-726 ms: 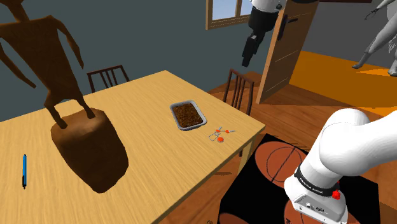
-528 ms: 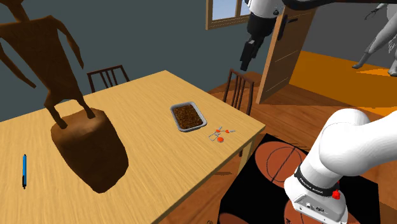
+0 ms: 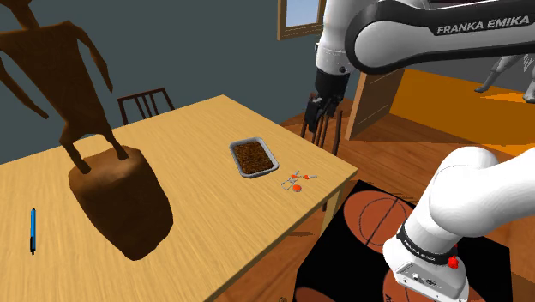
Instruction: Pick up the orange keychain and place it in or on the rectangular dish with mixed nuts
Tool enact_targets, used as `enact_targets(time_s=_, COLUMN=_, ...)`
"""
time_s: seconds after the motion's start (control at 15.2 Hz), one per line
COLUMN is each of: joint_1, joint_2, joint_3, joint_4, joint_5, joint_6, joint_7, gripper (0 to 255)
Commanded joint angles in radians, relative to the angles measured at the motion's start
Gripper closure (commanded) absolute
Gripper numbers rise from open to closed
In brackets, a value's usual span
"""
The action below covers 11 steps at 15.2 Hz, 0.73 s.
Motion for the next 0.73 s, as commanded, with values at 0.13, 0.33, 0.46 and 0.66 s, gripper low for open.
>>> enact_targets(time_s=0.13, joint_1=-0.005, joint_2=0.035, joint_3=0.046, joint_4=-0.084, joint_5=0.056, joint_6=0.084, joint_7=0.121, gripper=0)
enact_targets(time_s=0.33, joint_1=-0.006, joint_2=0.084, joint_3=0.087, joint_4=-0.132, joint_5=0.103, joint_6=0.159, joint_7=0.212, gripper=0)
enact_targets(time_s=0.46, joint_1=-0.005, joint_2=0.126, joint_3=0.115, joint_4=-0.158, joint_5=0.134, joint_6=0.213, joint_7=0.272, gripper=0)
enact_targets(time_s=0.66, joint_1=-0.004, joint_2=0.203, joint_3=0.158, joint_4=-0.188, joint_5=0.18, joint_6=0.301, joint_7=0.36, gripper=0)
